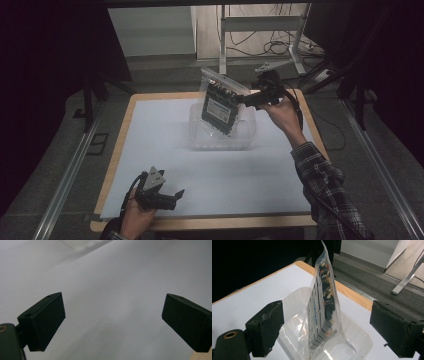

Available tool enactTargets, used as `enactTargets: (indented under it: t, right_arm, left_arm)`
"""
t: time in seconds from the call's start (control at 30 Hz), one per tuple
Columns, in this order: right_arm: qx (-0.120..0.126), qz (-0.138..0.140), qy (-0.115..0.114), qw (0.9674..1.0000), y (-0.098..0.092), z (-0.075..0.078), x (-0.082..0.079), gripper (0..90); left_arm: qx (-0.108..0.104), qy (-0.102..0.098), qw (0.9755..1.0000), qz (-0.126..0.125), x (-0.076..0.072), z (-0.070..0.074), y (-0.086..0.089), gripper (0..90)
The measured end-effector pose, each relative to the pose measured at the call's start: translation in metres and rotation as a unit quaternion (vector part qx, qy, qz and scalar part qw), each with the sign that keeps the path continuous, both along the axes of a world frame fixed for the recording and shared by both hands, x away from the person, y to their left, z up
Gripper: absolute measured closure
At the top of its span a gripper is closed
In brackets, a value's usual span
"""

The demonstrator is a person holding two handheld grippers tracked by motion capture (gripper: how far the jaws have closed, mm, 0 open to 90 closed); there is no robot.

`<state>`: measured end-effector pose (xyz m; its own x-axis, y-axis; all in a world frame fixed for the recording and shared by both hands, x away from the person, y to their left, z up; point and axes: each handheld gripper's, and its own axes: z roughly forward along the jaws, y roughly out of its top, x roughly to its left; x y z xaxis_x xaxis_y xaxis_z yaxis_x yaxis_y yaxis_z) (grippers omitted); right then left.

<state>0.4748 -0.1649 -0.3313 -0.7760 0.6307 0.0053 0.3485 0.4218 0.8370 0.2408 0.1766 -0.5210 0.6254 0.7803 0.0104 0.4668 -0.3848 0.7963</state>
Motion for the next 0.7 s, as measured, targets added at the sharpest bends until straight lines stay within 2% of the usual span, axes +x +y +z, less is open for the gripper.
enactTargets:
  t: [0.7]
  right_arm:
    - [-0.013,0.008,-0.014,0.9998,-0.014,-0.008,-0.023,5.9]
  left_arm:
    - [0.003,-0.003,1.0000,-0.002,0.000,0.000,-0.001,4.5]
